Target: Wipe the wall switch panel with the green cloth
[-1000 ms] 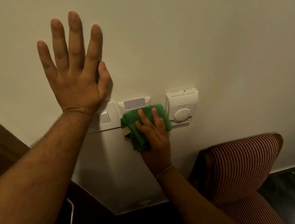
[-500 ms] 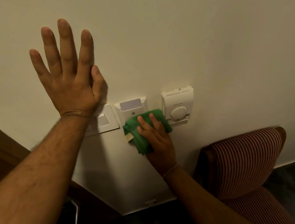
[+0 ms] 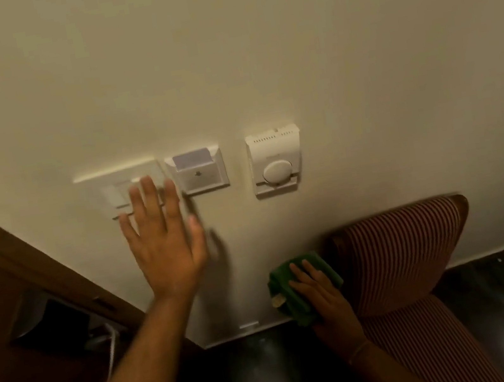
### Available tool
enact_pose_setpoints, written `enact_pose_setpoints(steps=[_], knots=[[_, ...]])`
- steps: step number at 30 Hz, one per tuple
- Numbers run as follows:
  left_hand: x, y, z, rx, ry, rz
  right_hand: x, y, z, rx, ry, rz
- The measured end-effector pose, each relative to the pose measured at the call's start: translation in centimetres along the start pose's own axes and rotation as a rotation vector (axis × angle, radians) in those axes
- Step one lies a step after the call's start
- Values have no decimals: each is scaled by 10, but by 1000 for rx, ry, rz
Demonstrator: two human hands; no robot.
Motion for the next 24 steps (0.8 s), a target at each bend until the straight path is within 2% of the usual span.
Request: enact_pose_setpoints(steps=[6,9,13,15,18,22,24], knots=[[47,78,194,64,-519,66,-10,64,74,302,-142,63],[66,113,253,68,-763,19,-8,106,122,500,-218,129],[94,147,318,72,-998,1,4,150,188,751,-293,150],[109,157,348,128,-1089,11,10,178,210,783,-363,186],[129,160,380,184,-1150,-5,23,214,235,845,-571,271],[148,152,406,232,-1185,-49,44,248,251,1012,-559,327],[145,146,409,250,-1248,-87,52,248,258,1071,-675,284]])
Point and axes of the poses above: each hand's wrist, its own z-axis away from the middle knuckle, its own x-axis out of the palm, y = z × x, the point moved 1 cm from there along -z, towards the middle knuckle, and after that the axes turned 3 degrees about -z, right-handed, at the moved point
